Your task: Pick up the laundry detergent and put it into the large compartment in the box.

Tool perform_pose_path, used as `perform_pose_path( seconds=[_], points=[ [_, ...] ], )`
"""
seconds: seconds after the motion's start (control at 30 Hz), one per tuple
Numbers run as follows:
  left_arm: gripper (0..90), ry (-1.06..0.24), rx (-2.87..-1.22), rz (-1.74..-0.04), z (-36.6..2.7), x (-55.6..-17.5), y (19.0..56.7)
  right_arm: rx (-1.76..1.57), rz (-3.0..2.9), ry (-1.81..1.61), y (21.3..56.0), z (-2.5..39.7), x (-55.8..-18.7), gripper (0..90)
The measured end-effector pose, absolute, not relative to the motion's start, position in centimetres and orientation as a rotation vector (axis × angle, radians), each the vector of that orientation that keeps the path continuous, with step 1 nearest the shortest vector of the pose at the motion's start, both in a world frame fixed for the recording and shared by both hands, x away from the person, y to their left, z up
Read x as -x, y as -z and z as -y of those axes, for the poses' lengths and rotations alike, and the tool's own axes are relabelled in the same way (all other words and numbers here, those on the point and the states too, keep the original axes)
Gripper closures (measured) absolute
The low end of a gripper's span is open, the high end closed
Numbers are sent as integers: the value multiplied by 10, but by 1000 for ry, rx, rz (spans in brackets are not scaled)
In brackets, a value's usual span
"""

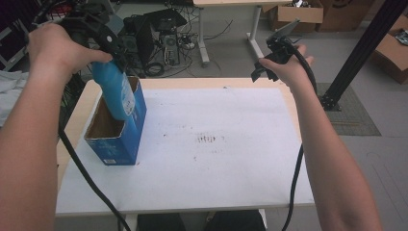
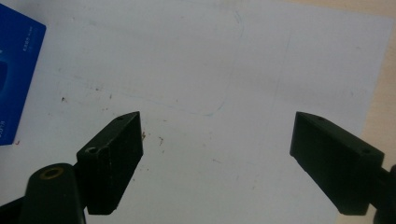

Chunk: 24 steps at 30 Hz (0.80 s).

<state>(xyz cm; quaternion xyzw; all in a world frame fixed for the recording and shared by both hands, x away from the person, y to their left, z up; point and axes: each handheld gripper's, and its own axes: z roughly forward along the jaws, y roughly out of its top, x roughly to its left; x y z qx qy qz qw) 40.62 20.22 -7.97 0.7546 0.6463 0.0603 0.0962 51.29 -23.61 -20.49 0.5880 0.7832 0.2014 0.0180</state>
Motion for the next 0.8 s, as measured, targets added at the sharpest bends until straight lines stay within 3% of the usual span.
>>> perform_pose_path(
  seconds=[0.37, 0.8],
  points=[
    [375, -203, -2208, -1978, -227, -410, 86, -1833, -2426, -618, 206, 238, -515, 171],
    [376, -151, -2226, -2009, -239, -417, 122, -1833, -2428, -609, 206, 239, -515, 170]
  ],
)
